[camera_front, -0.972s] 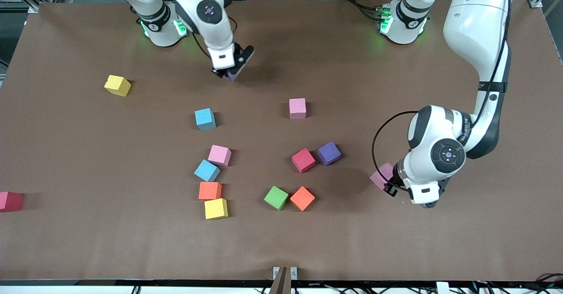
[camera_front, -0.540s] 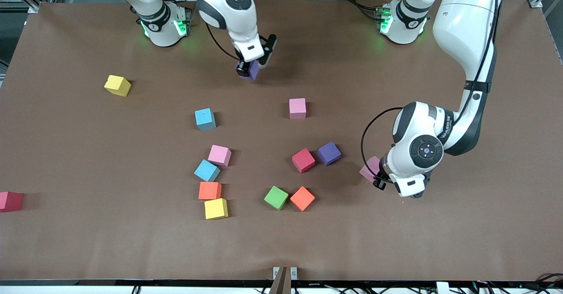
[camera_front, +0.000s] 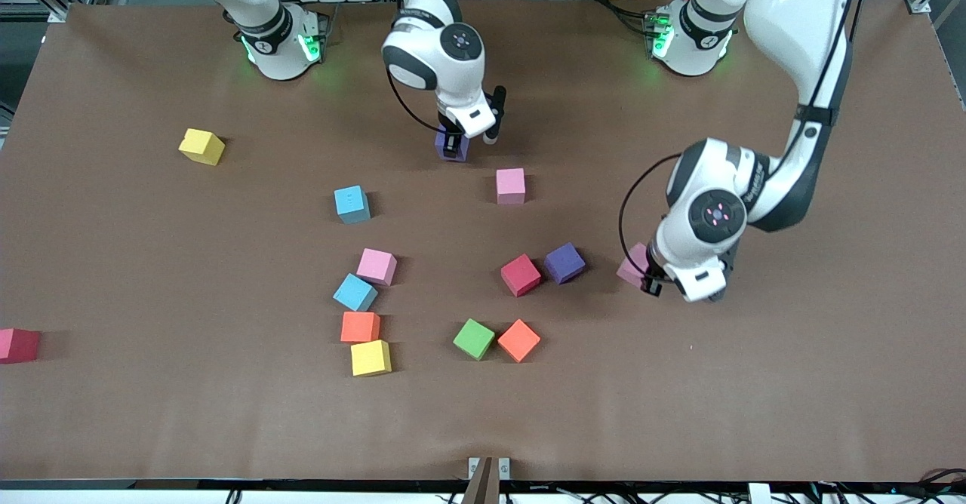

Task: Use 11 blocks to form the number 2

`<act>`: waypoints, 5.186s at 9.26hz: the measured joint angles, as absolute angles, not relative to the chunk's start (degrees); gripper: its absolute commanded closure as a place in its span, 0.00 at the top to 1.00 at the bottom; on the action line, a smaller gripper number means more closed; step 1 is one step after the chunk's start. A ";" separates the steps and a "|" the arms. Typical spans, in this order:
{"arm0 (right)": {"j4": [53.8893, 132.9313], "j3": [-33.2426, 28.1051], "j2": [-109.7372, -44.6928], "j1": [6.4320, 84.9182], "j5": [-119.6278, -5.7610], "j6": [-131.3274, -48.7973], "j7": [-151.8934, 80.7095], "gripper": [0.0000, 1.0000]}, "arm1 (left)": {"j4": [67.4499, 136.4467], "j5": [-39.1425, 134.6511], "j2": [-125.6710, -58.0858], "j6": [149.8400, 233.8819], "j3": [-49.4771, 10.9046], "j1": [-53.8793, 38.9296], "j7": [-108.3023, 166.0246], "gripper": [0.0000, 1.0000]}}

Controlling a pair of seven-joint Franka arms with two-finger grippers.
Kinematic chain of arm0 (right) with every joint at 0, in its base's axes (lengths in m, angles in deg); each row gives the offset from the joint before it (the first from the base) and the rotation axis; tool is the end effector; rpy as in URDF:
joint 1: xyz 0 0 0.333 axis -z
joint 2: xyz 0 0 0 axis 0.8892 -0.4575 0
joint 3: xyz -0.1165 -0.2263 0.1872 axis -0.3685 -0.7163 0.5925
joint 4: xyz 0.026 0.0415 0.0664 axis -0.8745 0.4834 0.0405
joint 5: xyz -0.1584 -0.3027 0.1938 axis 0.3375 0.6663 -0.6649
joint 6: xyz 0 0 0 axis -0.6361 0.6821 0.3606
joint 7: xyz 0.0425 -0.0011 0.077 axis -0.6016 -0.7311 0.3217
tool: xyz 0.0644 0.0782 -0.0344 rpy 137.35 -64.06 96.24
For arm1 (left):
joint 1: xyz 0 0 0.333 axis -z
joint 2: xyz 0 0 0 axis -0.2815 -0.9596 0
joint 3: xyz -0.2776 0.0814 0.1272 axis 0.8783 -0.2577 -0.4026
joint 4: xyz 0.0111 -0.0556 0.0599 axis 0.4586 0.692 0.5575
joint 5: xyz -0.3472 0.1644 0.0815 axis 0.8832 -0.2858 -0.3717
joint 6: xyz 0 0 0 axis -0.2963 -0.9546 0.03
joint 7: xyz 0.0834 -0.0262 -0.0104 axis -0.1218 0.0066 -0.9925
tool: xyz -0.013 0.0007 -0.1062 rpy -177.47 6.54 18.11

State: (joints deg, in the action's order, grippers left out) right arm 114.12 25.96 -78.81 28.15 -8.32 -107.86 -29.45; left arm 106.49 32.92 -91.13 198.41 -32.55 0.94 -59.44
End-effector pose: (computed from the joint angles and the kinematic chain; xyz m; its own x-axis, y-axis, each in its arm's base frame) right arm 0.3081 0.4777 0.2153 0.1602 0.9754 -0.1512 0.9865 -0.1635 -0.0099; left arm 0.5913 -0.2336 0.2938 0.3535 0.9341 0.0505 0.9330 -0.3482 -0.0907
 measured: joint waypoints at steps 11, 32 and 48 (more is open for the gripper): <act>113.27 25.71 -81.56 23.01 -2.57 -110.29 -36.70 0.00 | 116.78 31.30 -85.12 199.25 -27.08 5.13 -85.15 0.00; 98.82 26.78 -75.38 28.44 -9.64 -86.22 -27.35 1.00 | 120.44 31.30 -85.10 199.32 -19.43 5.12 -98.44 0.00; 96.14 -8.15 -72.61 30.24 -18.41 -89.42 -16.77 1.00 | 118.20 35.71 -93.00 207.66 -8.57 13.34 -117.75 0.00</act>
State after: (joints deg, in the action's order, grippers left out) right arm 96.14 -8.15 -72.61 30.24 -18.41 -89.42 -16.77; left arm 118.20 35.71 -93.00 207.66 -8.57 13.34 -117.75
